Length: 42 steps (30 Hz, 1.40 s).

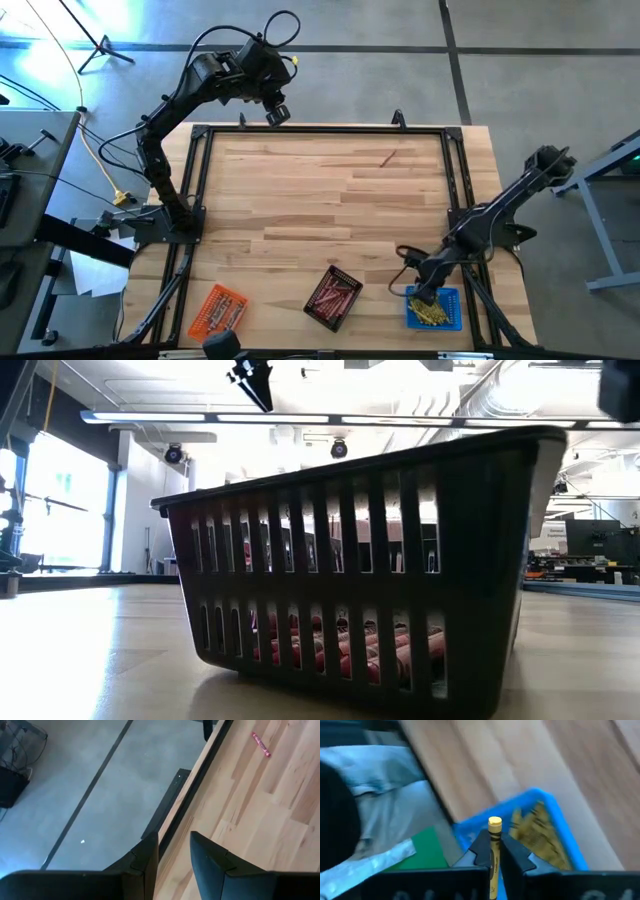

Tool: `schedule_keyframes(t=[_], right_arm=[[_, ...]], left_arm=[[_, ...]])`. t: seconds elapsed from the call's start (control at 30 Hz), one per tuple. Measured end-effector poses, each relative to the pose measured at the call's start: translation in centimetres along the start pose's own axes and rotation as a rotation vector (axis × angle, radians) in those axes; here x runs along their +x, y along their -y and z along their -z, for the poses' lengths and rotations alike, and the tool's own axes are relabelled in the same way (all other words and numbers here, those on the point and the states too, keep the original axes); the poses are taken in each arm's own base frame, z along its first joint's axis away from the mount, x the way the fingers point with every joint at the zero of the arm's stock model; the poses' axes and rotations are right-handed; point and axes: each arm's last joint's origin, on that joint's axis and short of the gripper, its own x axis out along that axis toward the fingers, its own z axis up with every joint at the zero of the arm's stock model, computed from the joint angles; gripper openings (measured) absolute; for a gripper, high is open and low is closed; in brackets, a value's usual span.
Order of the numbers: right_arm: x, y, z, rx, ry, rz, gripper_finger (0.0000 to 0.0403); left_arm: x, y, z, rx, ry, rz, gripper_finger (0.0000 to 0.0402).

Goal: Sort crayons
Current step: Put the yellow crayon into the blue bin, then put the red crayon into the black bin

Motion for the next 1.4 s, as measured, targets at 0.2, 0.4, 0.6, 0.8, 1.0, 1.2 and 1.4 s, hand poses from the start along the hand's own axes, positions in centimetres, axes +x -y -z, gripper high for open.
schedule_keyframes(t=[0.2, 0.4, 0.6, 0.8, 1.0, 1.2, 1.4], right_arm=[[1.2, 2.1, 0.9, 0.112, -0.104, 0.076, 0.0049], [1.2, 2.0, 1.1, 0.124, -0.182, 0.036, 0.0084], [1.1, 1.4, 0.2, 0.081, -0.142, -0.043, 0.0086], [0.6, 1.8, -2.1, 0.053, -0.062, -0.064, 0.0082], [-0.4, 3.5, -5.1, -0.265, 0.065, 0.017, 0.0082], [-2.0, 6.3, -8.4, -0.728, 0.266, 0.379, 0.0082], [-4.8, 9.2, -12.0, -0.718, 0.421, 0.686, 0.0082]], left_arm=[[0.0, 0.0, 0.0, -0.008, -0.001, 0.001, 0.0101], [0.0, 0.0, 0.0, -0.031, -0.004, 0.001, 0.0101], [0.0, 0.0, 0.0, -0.031, -0.003, 0.001, 0.0101], [0.0, 0.0, 0.0, -0.032, -0.003, 0.001, 0.0101], [0.0, 0.0, 0.0, -0.031, 0.004, -0.001, 0.0101], [0.0, 0.0, -0.1, -0.018, 0.008, -0.002, 0.0101], [0.0, 0.0, -0.1, -0.018, 0.008, -0.001, 0.0101]])
